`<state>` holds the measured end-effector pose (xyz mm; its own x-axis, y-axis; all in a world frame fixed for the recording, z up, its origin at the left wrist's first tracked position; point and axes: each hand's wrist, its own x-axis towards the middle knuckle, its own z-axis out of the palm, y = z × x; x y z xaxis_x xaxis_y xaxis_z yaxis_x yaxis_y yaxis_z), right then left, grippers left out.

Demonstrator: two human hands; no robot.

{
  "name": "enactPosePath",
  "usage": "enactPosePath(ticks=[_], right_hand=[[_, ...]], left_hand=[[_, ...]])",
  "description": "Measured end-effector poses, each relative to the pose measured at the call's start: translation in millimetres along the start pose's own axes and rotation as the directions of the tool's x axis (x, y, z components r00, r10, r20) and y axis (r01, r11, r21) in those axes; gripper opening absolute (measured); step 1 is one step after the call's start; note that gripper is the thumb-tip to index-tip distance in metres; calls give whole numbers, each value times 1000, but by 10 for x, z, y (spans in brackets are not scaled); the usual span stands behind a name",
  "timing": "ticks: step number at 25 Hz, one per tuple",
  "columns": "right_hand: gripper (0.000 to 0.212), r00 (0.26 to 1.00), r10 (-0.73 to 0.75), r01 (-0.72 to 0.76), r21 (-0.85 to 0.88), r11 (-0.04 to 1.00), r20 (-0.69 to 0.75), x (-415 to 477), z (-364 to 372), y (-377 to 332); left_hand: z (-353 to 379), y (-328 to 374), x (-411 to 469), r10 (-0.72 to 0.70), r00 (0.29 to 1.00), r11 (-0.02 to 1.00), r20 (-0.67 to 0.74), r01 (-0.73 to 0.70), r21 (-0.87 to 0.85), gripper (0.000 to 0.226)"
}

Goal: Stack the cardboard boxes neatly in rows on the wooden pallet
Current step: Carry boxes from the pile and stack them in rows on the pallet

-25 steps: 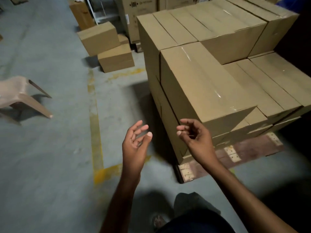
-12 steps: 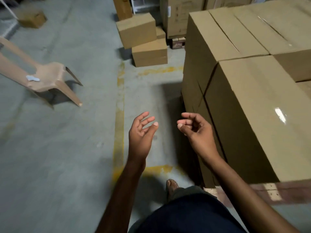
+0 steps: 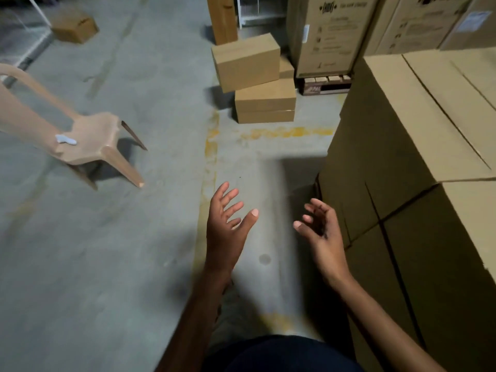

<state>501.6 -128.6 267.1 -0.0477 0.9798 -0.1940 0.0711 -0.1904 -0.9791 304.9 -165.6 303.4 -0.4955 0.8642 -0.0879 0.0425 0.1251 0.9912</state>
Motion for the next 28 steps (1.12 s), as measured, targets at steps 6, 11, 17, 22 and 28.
enactPosePath(ticks=[6,11,17,22,28], right_hand=[[71,998,-69,59,-353,934,-15,1047,1348,-28],[55,993,102,-105,-52,993,-55,2141,2214,-449],[24,923,383,-372,166,913,-44,3636,2798,-631],[16,917,399,-399,96,912,19,5171,3261,-823],[18,837,542,-546,164,822,71,6621,3879,-1241]], left_hand=[[-447,-349,1628,-58,985,981,161,26,193,84],[-637,-179,3012,-193,955,980,226,198,1,65],[-513,-402,4497,-465,841,862,279,501,-74,33],[-395,-358,5929,-456,854,884,250,467,20,24],[-239,-9,7594,-420,864,904,279,424,47,22]])
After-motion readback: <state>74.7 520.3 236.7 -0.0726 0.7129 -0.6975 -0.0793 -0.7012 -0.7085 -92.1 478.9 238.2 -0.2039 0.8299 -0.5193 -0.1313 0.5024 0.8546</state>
